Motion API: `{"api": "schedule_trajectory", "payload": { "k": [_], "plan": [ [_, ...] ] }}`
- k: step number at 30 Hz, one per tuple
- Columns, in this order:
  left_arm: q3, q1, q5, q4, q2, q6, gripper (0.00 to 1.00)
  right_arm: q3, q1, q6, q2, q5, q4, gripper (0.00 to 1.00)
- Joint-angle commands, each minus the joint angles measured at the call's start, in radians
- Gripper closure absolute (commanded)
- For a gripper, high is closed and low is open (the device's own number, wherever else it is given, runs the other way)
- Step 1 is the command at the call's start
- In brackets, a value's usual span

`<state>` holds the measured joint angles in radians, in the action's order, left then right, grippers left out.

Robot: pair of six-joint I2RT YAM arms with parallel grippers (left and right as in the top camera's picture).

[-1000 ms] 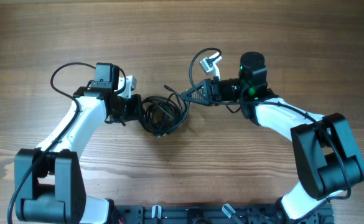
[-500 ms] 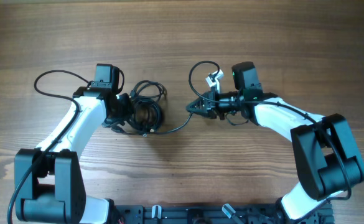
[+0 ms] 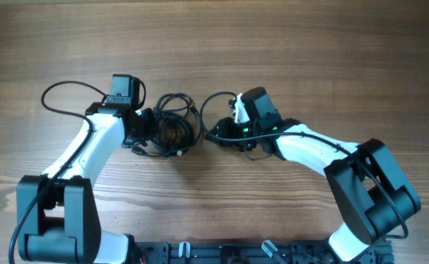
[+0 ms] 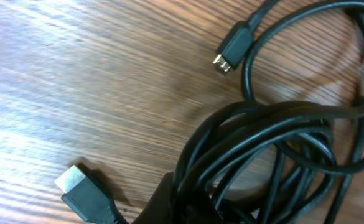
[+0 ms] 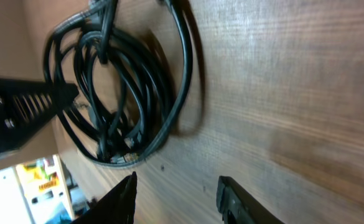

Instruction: Untangle cables

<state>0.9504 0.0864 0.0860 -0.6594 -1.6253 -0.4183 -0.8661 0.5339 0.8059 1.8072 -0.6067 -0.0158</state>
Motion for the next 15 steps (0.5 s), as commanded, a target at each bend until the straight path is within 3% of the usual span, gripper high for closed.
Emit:
{"api": "schedule_trajectory", "payload": {
  "k": [1, 6, 15],
  "plan": [
    [-0.004, -0.005, 0.182, 0.016, -0.008, 0.156, 0.96, -0.003, -0.002, 0.040, -0.017, 0.051, -0.088, 0.55],
    [-0.004, -0.005, 0.319, 0.016, -0.008, 0.286, 0.96, -0.003, -0.002, 0.173, -0.017, 0.182, -0.124, 0.59],
    [-0.004, 0.018, 0.319, 0.019, -0.008, 0.294, 0.96, -0.003, -0.002, 0.383, -0.013, 0.252, -0.126, 0.62]
  ]
}}
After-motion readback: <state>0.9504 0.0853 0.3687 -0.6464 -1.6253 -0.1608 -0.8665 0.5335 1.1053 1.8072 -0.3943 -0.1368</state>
